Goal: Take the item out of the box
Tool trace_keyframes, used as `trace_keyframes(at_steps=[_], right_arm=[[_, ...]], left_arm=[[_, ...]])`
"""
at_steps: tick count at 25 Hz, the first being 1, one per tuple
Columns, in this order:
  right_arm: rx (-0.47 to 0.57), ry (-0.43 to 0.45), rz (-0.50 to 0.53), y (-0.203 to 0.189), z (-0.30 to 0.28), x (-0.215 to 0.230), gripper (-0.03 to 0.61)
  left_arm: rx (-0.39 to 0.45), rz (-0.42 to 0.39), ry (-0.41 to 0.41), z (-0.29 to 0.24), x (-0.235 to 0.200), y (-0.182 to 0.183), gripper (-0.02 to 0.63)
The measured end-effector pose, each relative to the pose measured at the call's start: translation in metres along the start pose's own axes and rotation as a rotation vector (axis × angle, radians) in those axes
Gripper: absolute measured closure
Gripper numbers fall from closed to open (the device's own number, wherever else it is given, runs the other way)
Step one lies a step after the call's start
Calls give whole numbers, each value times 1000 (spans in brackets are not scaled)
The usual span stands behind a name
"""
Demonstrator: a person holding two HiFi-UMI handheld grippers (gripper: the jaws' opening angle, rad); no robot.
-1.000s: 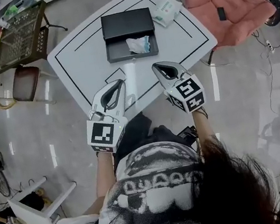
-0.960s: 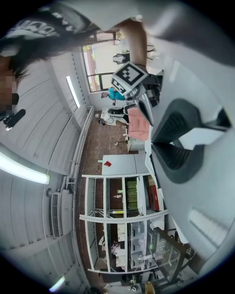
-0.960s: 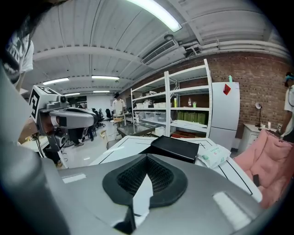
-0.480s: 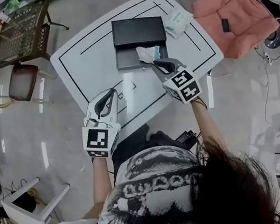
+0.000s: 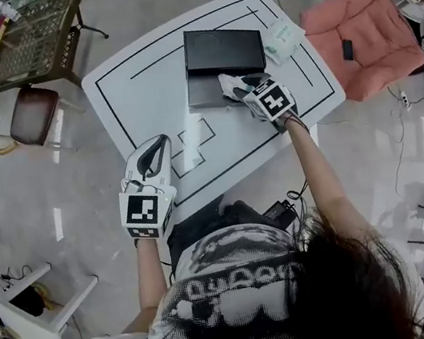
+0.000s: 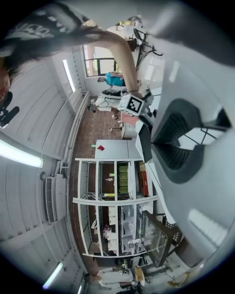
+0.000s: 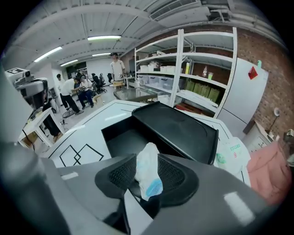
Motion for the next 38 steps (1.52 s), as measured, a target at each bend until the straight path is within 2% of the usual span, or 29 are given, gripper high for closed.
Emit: trace_keyframes(at_steps=[5, 10, 13, 16, 19, 30, 38], right_arm=[[-65, 40, -28, -5, -29, 8, 428], [-174, 71, 53, -11, -50, 8, 433], [-231, 100, 103, -14, -55, 1, 486], [-240, 97, 95, -17, -54, -3, 523], [-211, 73, 79, -16, -50, -5, 550], [-45, -56, 165, 14, 15, -12, 563], [175, -133, 80, 29, 96, -35, 563]], left_arm=[[-21, 12, 35, 7, -19, -12, 614], [-33, 38, 71, 13, -33, -20, 614], [-34, 41, 85, 16, -37, -22, 614], [-34, 44, 97, 18, -40, -24, 614], [-30, 45, 101, 21, -41, -25, 614], [-13, 34, 100, 27, -29, -16, 614], [-10, 28, 54, 26, 2, -17, 614]])
Point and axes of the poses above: the fingertips, and each gripper's own axes: z backward along the fingers, x to its right, y out of its top, the point moved 5 cm from there along z, backward along the fingers, and after that the axes turned 15 degrees about z, right-handed, at the moved point
